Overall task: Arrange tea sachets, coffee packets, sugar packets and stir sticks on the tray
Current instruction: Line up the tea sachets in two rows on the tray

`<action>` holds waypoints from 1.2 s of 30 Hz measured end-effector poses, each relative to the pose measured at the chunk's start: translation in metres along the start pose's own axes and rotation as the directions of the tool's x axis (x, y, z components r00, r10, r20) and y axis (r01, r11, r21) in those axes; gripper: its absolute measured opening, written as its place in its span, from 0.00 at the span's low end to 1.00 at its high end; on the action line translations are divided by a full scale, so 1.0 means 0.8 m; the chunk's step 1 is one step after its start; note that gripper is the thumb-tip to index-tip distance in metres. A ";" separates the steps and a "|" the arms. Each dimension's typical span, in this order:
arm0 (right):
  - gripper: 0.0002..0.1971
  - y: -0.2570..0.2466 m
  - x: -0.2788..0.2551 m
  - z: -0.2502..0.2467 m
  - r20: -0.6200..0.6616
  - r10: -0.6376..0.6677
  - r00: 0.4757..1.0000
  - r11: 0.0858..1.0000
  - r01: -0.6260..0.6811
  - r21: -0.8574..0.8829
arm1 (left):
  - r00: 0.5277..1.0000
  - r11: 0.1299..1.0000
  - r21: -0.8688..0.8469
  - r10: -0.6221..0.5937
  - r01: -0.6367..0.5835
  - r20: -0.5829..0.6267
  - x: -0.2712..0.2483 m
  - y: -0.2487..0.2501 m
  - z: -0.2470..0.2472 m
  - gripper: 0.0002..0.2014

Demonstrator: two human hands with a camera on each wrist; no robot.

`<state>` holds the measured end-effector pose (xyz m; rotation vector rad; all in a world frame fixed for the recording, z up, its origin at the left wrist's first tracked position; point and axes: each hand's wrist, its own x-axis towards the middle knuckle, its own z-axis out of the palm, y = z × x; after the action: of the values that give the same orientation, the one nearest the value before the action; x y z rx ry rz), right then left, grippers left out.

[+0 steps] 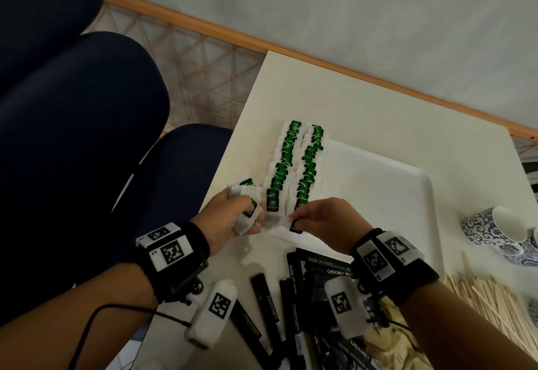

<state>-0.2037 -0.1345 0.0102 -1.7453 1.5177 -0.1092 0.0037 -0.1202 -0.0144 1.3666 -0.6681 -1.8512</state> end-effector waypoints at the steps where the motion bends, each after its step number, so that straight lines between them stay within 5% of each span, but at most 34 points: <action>1: 0.08 0.003 0.000 -0.001 0.004 0.008 1.000 0.998 -0.008 -0.069 | 1.000 1.000 -0.025 -0.004 0.005 0.012 0.000 0.001 -0.002 0.15; 12: 0.07 0.025 0.021 -0.006 -0.120 0.025 0.993 0.983 -0.046 -0.178 | 0.999 0.999 0.040 -0.008 0.010 -0.042 0.009 -0.004 -0.003 0.15; 18: 0.07 0.010 0.014 -0.005 -0.281 -0.113 0.953 0.993 0.096 -0.074 | 0.998 0.998 0.058 -0.020 0.023 -0.060 0.014 -0.012 0.002 0.21; 23: 0.09 -0.016 0.011 0.013 -0.083 -0.070 0.994 0.977 0.085 0.194 | 1.000 0.997 0.074 -0.015 0.016 -0.019 0.012 -0.016 0.010 0.21; 29: 0.06 -0.013 0.015 0.018 -0.061 -0.071 0.996 0.993 0.077 0.092 | 0.999 0.999 0.027 0.034 -0.033 -0.038 0.006 0.000 -0.001 0.05; 36: 0.03 -0.015 0.020 0.024 0.003 -0.047 0.999 0.998 0.047 -0.043 | 0.993 0.994 -0.085 0.058 -0.066 -0.099 0.006 0.023 -0.024 0.13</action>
<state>-0.1791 -0.1393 -0.0027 -1.8157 1.4878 -0.0991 0.0257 -0.1346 -0.0091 1.3538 -0.5670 -1.7335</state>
